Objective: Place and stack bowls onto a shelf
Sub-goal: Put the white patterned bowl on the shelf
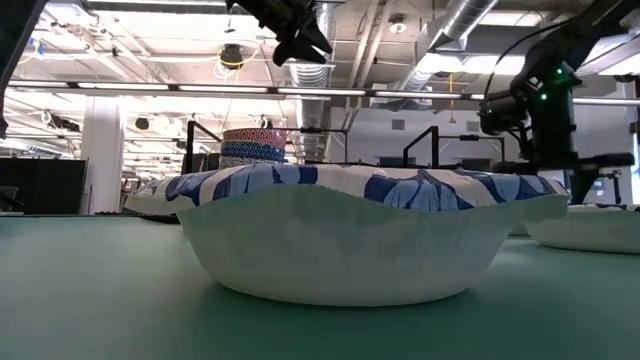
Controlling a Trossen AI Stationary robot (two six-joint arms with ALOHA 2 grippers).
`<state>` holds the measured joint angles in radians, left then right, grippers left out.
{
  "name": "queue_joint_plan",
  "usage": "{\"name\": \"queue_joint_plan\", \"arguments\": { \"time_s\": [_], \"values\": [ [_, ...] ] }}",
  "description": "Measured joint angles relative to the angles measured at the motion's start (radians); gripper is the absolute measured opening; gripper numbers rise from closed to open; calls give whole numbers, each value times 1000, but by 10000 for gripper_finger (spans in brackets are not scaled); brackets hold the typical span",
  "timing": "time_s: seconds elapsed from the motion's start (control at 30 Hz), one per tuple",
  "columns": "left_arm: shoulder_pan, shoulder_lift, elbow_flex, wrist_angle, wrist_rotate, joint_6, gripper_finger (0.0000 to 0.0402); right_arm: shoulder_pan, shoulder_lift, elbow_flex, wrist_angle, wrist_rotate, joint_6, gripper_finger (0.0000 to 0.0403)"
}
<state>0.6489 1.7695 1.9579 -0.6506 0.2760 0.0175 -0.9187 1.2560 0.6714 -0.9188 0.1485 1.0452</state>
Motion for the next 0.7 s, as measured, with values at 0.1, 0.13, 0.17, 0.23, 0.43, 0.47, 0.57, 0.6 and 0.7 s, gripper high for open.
{"name": "queue_joint_plan", "arguments": {
  "time_s": [0.1, 0.13, 0.17, 0.23, 0.43, 0.47, 0.57, 0.6, 0.7],
  "values": [
    [-4, 0, 0, -2, -3, -17, 151, -26, 0, -17, 52, -35, -29, 214],
    [-6, 0, 0, -1, -6, -19, 151, -30, 0, -21, 52, -43, -32, 214],
    [-8, 0, 0, -1, -11, -19, 151, -35, 0, -22, 47, -45, -37, 214],
    [-15, 0, 0, -2, -25, -21, 151, -38, 0, -23, 31, -46, -49, 214],
    [-33, 0, 0, -11, -28, -26, 151, -44, 0, -23, 84, -43, -40, 214],
    [-36, 0, 0, -13, -31, -26, 151, -48, 0, -23, 105, -40, -30, 214],
    [-55, 11, 1, -4, -38, -21, 151, -61, 0, -23, 148, -22, 7, 214],
    [-58, 15, 1, -8, -37, -23, 151, -62, 0, -23, 153, -22, 28, 214],
    [-69, 31, -2, -17, -30, -31, 151, -56, 0, -23, 163, -27, 89, 214]
  ]
}}
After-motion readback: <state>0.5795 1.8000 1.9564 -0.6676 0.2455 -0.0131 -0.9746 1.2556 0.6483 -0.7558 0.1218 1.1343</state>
